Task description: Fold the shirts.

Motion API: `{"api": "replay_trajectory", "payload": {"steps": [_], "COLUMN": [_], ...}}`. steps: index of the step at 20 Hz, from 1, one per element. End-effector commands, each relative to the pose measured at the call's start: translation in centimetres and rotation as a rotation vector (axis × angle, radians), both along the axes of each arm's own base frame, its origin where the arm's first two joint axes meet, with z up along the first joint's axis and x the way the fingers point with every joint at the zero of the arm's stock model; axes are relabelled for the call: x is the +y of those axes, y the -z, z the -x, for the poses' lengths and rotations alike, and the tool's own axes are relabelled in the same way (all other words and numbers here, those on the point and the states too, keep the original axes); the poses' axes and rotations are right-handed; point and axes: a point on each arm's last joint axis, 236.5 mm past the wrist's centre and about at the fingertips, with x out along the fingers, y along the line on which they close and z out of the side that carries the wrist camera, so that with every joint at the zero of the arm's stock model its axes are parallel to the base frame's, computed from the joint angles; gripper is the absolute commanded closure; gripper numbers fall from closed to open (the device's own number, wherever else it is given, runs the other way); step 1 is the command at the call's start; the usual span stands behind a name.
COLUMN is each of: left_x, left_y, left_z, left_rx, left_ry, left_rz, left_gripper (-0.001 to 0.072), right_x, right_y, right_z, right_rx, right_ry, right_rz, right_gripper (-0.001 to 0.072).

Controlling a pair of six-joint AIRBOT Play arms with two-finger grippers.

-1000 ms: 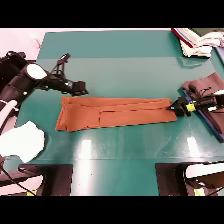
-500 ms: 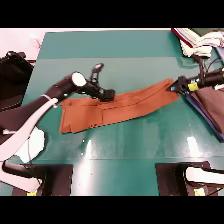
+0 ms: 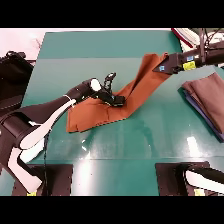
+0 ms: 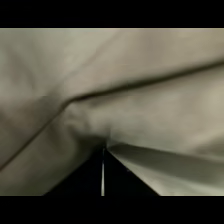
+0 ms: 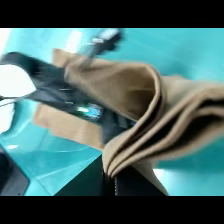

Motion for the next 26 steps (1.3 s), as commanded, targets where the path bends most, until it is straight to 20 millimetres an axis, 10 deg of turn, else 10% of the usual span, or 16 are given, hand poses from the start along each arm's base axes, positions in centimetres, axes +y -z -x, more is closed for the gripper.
{"api": "replay_trajectory", "payload": {"steps": [1, 5, 8, 14, 16, 18, 22, 26], "left_x": [0.2, 3.3, 9.4, 25.4, 28.2, 29.6, 29.4, 29.0], "left_y": [-0.1, -5.4, -12.1, -26.7, -29.6, -30.9, -30.3, -30.3], "left_z": [-0.1, -2.8, -6.5, -9.0, -8.3, -7.7, -6.7, -6.6], "left_rx": [0.018, -0.021, -0.172, -0.49, -0.547, -0.57, -0.537, -0.544], "left_ry": [0.007, 0.013, -0.052, -0.306, -0.368, -0.396, -0.365, -0.346], "left_rz": [-0.002, 0.015, -0.021, -0.134, -0.134, -0.138, -0.152, -0.149], "left_gripper": [0.0687, 0.0687, 0.0687, 0.0686, 0.0686, 0.0686, 0.0686, 0.0687], "right_x": [3.2, 6.7, 10.0, 26.6, 31.7, 33.5, 27.4, 13.3], "right_y": [-2.6, -4.7, -5.1, -1.2, 0.8, 3.0, 7.7, 16.0], "right_z": [0.8, 1.7, 2.2, 5.3, 6.8, 7.7, 5.4, 1.3], "right_rx": [-0.061, -0.095, -0.121, -0.105, -0.069, -0.019, -0.005, 0.14], "right_ry": [-0.044, -0.096, -0.132, -0.289, -0.298, -0.33, -0.345, -0.098], "right_rz": [-0.029, -0.116, -0.154, -0.319, -0.387, -0.386, -0.197, 0.063], "right_gripper": [0.0695, 0.0695, 0.0695, 0.0676, 0.0324, 0.0299, 0.0302, 0.0299]}}
